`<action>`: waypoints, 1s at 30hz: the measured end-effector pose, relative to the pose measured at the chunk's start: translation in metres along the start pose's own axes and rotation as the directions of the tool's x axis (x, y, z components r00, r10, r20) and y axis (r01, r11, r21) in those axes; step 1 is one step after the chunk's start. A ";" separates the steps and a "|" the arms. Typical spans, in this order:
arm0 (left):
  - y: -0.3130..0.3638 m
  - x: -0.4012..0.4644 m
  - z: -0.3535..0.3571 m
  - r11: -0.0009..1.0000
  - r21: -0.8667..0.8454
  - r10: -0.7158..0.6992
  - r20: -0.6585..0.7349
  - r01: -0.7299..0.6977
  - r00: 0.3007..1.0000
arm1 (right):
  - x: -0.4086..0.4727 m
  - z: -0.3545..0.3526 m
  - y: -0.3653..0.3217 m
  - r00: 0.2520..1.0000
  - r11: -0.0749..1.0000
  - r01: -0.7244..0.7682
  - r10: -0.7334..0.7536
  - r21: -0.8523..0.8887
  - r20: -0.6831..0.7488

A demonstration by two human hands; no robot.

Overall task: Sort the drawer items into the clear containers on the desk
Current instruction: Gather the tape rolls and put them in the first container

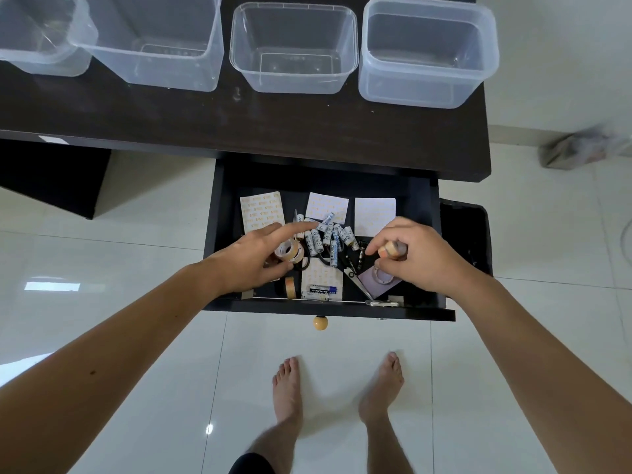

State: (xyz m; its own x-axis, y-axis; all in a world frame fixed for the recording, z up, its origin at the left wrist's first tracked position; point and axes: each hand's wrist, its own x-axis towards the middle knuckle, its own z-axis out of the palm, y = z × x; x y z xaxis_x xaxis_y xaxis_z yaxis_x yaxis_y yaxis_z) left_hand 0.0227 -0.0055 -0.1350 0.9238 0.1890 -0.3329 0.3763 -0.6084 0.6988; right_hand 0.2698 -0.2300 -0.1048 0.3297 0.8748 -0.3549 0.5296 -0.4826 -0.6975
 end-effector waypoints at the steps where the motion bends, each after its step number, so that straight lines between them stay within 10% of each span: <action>1: -0.001 0.000 0.001 1.000 0.008 0.028 0.001 -0.028 1.000 | 0.001 -0.006 -0.001 1.000 1.000 0.003 -0.003 -0.030 0.009; 12: -0.009 0.001 0.000 0.999 0.045 0.014 0.188 -0.022 0.982 | 0.024 -0.017 -0.006 0.938 0.883 0.117 0.053 -0.455 0.343; 20: -0.001 0.005 -0.002 0.997 0.078 -0.045 0.307 0.022 0.951 | 0.019 0.002 0.004 0.943 0.767 0.195 0.025 -0.612 0.331; 30: -0.004 0.009 0.003 0.990 0.137 -0.010 0.303 -0.033 0.953 | 0.018 -0.005 0.000 0.973 0.915 0.062 0.034 -0.399 0.228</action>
State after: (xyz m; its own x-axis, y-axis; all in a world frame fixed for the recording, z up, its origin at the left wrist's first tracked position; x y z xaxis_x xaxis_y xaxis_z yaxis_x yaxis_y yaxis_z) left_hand 0.0296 -0.0034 -0.1427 0.8552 -0.0473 -0.5162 0.3322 -0.7144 0.6158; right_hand 0.2799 -0.2145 -0.1077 0.1602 0.8446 -0.5109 0.8170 -0.4039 -0.4116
